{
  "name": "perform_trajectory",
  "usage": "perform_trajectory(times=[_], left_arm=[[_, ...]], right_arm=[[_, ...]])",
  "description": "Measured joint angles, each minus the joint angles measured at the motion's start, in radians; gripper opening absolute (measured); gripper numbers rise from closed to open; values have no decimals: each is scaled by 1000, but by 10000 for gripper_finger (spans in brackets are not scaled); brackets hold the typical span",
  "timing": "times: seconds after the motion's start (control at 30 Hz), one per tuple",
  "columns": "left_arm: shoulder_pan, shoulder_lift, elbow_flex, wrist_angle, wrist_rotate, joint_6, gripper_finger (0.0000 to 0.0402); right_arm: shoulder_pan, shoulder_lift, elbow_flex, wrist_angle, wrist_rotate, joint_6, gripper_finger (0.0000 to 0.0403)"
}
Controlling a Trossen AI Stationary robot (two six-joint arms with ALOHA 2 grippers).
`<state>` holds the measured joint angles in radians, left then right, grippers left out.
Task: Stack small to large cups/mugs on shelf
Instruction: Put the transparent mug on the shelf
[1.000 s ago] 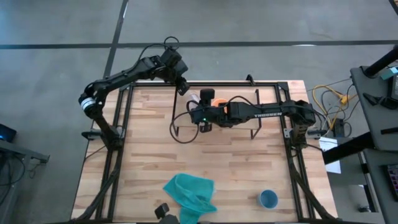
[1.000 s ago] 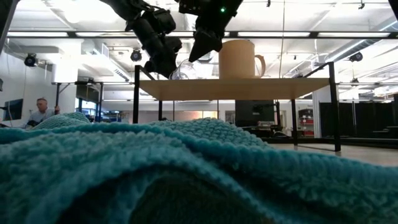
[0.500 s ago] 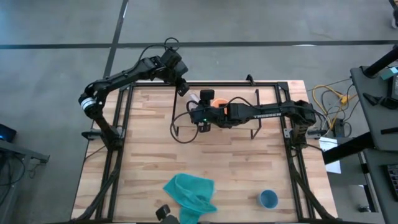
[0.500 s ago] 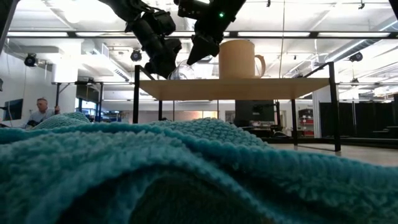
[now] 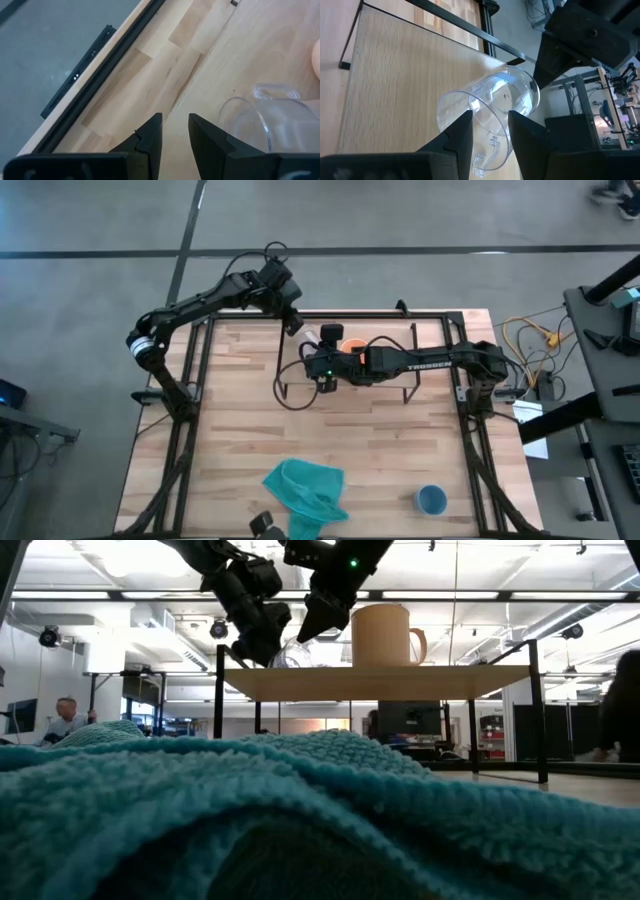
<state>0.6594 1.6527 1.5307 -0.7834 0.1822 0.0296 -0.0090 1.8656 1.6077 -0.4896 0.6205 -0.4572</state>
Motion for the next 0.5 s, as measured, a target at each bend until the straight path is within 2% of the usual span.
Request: perform_trajectory(times=[0.27, 0.5], left_arm=[[-14, 0, 0, -36, 72, 0, 81], [-51, 0, 0, -37, 76, 2, 81]], right_arm=[[0, 0, 0, 1, 0, -15, 114], [0, 0, 0, 1, 0, -15, 118]])
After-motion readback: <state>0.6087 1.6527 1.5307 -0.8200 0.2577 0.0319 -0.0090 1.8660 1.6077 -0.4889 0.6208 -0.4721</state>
